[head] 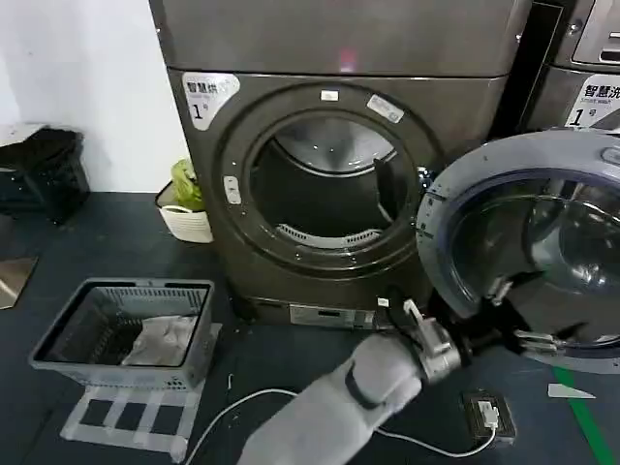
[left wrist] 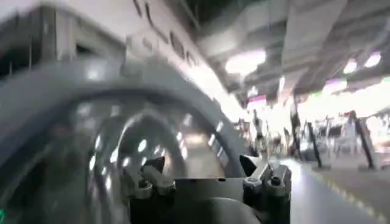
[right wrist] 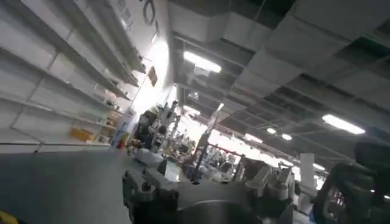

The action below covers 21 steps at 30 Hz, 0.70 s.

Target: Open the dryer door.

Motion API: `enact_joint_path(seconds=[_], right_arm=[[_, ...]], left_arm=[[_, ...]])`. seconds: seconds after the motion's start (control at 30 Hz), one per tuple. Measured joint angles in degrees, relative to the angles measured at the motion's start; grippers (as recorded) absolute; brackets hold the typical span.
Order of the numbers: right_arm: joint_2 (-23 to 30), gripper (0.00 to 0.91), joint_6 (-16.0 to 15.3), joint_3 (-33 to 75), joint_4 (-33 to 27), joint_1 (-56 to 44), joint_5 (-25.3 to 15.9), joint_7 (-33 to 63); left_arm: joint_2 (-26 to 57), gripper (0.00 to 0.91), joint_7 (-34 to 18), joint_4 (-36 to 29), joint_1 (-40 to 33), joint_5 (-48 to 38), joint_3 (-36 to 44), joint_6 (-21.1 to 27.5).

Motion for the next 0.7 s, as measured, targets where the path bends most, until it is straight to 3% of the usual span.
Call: enact_joint_path(seconds=[0.27,0.4,0.7], right_arm=[[-2.3,0.907,-0.8,1.3,-2.6,-0.4,-0.2,-0.1],[-3.5,0.907,1.1,2.5,-4.8,-0.2,-0.2,-0.2],[-6.3,0.907,5.0,3.9,-11.4,-1.2,1.5,-2.1]], left_arm=[[22.6,0.907,0.9,-15.2,6.0,1.3,-6.2,0.0],[33.3,0.907,0.8,-21.1,9.8,4.8,-12.8,-0.5],[52.7,0.907,2.3,-23.3,19.7,18.8,-27.0,-5.9]])
